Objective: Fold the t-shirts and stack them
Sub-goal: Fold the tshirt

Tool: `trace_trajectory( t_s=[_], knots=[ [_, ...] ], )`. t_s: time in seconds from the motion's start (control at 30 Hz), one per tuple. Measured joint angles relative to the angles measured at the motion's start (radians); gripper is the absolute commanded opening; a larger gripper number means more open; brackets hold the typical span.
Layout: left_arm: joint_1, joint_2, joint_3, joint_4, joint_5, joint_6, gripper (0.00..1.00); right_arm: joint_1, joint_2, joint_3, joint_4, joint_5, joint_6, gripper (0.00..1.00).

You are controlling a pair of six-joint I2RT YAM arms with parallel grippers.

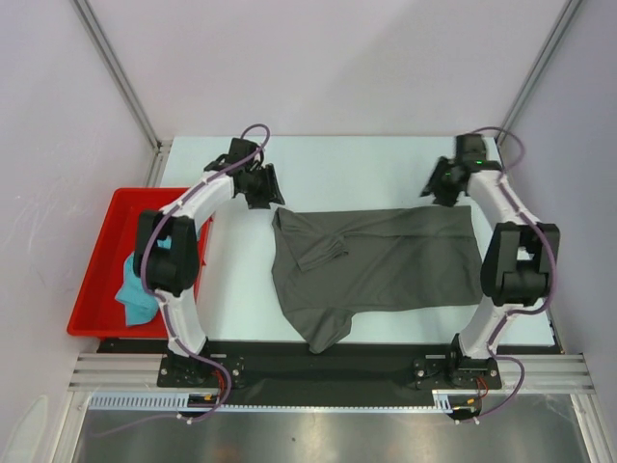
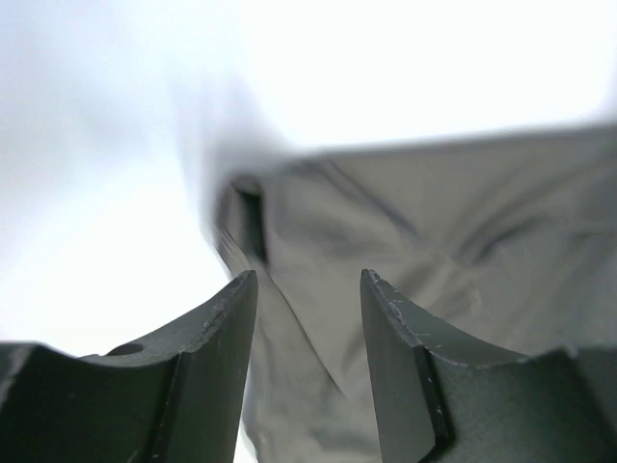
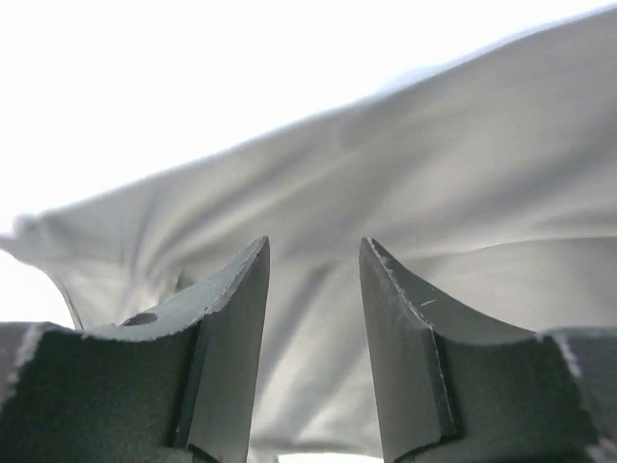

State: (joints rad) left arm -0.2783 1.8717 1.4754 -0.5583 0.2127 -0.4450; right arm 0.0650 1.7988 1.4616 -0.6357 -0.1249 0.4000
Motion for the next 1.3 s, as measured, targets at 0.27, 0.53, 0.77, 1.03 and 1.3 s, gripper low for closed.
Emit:
trace_trajectory(
  t_s=[0.27, 0.53, 0.77, 1.03, 1.3],
  knots=[
    [0.046, 0.171, 0.061, 0.017, 0.035, -0.009, 0.64, -0.294, 0.018, -0.044, 0.108, 0.020, 0.022, 0.63],
    [0.059, 0.243, 0.129, 0.026, 0.081, -0.006, 0.61, -0.354, 0.081, -0.036, 0.153, -0.002, -0.060, 0.62],
    [0.063, 0.279, 0.130, 0.024, 0.118, -0.001, 0.53, -0.439, 0.224, 0.017, 0.143, -0.059, -0.093, 0.56],
    [0.063, 0.286, 0.127, 0.035, 0.164, 0.000, 0.44, -0.436, 0.249, 0.035, 0.129, -0.100, -0.125, 0.49],
    [0.063, 0.286, 0.124, 0.040, 0.187, 0.000, 0.40, -0.434, 0.276, 0.052, 0.132, -0.126, -0.132, 0.43]
  ],
)
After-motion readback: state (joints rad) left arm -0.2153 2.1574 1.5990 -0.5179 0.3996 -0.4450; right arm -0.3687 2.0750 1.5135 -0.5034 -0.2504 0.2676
